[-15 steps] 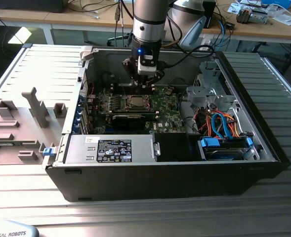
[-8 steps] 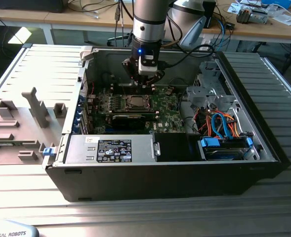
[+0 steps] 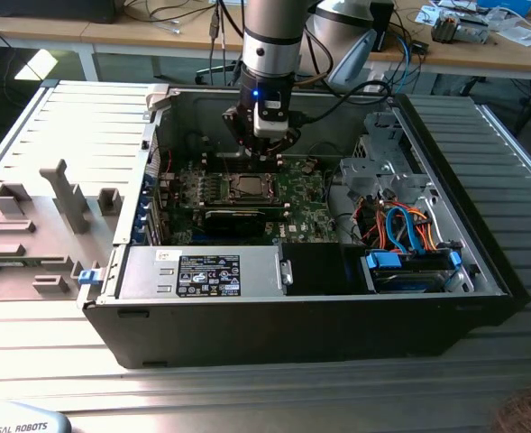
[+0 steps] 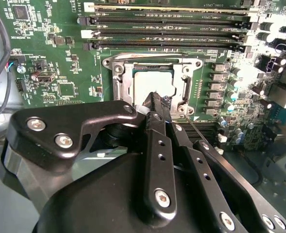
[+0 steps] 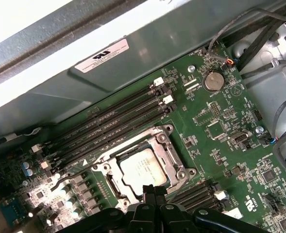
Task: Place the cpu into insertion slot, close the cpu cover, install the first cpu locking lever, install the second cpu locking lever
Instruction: 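Install the first cpu locking lever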
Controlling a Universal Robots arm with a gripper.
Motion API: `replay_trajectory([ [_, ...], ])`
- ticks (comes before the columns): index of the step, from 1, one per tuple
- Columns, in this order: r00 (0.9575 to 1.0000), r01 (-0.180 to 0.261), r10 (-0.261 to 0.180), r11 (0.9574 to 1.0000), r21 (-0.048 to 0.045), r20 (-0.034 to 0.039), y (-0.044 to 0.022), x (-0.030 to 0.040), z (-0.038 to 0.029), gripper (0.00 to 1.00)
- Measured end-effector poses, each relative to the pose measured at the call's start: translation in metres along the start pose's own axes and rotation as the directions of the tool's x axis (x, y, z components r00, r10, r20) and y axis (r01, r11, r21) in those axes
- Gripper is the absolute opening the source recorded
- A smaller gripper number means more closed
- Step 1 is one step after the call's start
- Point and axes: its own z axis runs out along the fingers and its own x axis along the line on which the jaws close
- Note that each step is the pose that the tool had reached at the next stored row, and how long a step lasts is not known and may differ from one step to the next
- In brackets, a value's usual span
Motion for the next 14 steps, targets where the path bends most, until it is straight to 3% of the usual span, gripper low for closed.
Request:
replay_trajectory([
  [14,0.9997,0.025,-0.025,0.9997,0.0007,0.0013,0.0000,0.0000,0.0000,0.11],
])
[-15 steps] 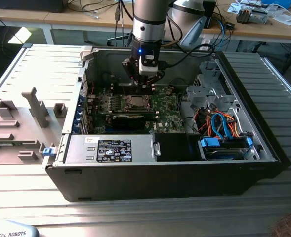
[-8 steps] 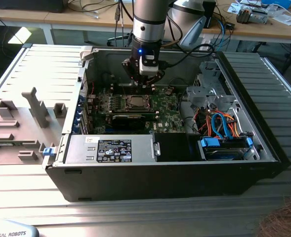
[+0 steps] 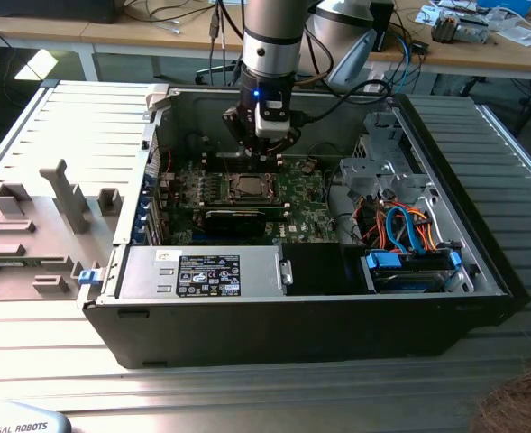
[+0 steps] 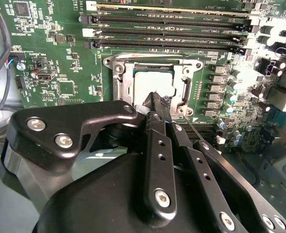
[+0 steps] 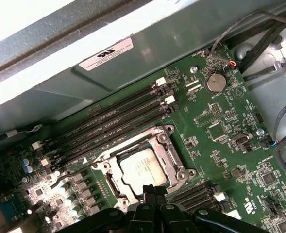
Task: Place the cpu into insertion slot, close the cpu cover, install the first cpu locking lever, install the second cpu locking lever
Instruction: 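Install the first cpu locking lever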
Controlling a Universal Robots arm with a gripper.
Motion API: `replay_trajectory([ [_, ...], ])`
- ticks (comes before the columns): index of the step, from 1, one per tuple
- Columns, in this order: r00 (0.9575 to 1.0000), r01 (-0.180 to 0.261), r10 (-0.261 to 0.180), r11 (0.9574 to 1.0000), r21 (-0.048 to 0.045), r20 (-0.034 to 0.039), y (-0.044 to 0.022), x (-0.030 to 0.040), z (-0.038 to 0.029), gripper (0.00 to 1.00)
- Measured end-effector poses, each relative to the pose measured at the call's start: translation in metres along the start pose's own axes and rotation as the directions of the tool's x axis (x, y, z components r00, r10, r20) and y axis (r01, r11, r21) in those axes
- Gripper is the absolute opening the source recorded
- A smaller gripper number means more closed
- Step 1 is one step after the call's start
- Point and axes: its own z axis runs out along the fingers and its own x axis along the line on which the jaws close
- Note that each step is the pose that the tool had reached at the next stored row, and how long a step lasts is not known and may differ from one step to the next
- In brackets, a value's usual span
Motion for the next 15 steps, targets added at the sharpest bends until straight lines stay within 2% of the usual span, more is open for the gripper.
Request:
replay_trajectory([
  [15,0.9995,0.031,-0.031,0.9995,0.0009,0.0014,0.0000,0.0000,0.0000,0.11],
])
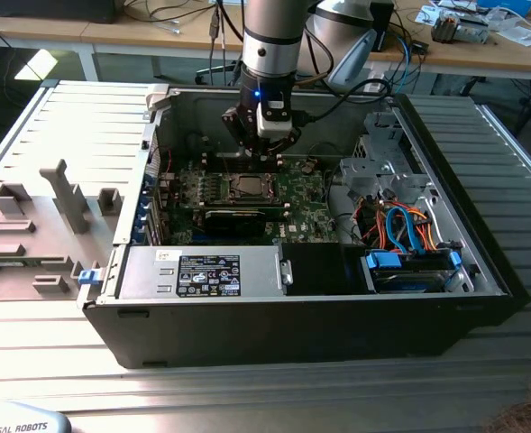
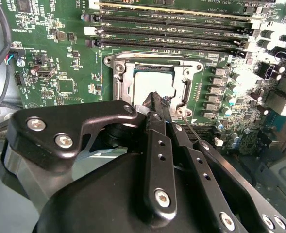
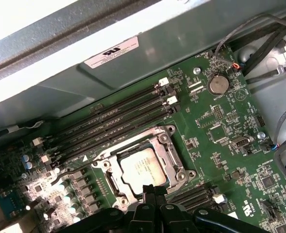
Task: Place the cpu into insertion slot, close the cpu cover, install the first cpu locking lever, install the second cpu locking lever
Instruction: 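Install the first cpu locking lever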
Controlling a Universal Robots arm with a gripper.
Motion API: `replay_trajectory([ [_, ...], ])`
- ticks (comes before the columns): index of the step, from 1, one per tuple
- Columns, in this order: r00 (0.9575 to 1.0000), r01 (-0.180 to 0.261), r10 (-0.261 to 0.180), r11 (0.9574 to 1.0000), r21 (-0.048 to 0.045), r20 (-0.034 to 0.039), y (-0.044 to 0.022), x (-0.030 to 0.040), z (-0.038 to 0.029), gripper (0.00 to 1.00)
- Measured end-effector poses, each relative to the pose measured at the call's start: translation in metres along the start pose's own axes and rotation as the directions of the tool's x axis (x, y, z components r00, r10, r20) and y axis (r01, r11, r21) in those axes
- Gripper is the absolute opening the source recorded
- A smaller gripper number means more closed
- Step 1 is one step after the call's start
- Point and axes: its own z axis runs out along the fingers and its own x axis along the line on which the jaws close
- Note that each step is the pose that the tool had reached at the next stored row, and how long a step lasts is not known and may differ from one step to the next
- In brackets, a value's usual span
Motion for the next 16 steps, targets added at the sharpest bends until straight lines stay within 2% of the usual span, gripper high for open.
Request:
replay_trajectory([
  [16,0.9996,0.028,-0.028,0.9996,0.0008,0.0013,0.0000,0.0000,0.0000,0.11],
])
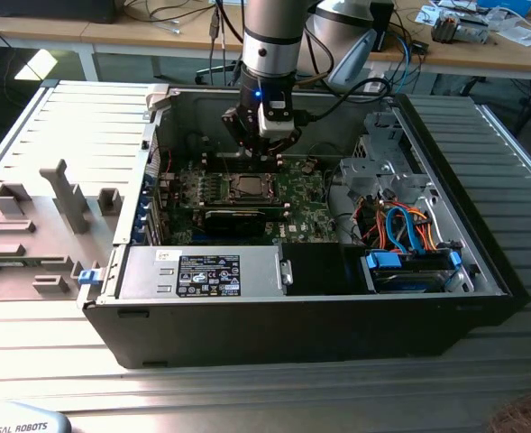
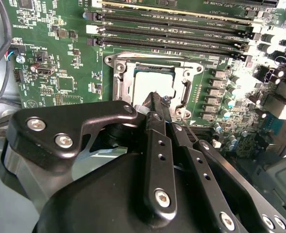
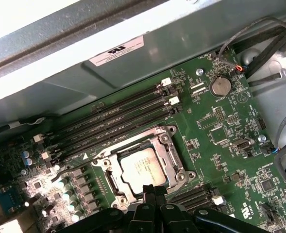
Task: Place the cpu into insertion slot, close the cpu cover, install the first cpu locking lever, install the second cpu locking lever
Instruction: 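Install the first cpu locking lever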
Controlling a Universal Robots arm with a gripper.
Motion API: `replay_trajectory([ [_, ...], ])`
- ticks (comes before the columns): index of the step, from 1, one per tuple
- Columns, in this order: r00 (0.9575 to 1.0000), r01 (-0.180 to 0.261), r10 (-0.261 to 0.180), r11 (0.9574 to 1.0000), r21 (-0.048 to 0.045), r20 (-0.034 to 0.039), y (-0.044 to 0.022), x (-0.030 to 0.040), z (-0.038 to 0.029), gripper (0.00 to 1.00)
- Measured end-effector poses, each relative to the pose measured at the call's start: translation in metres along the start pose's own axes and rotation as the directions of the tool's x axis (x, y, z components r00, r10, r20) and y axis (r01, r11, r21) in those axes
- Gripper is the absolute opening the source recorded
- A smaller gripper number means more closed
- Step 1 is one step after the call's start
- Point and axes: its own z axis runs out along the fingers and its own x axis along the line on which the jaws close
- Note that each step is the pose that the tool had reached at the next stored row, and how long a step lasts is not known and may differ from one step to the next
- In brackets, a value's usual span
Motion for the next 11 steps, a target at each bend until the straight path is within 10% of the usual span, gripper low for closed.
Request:
replay_trajectory([
  [11,0.9998,0.019,-0.019,0.9998,0.0005,0.0009,0.0000,0.0000,0.0000,0.11],
])
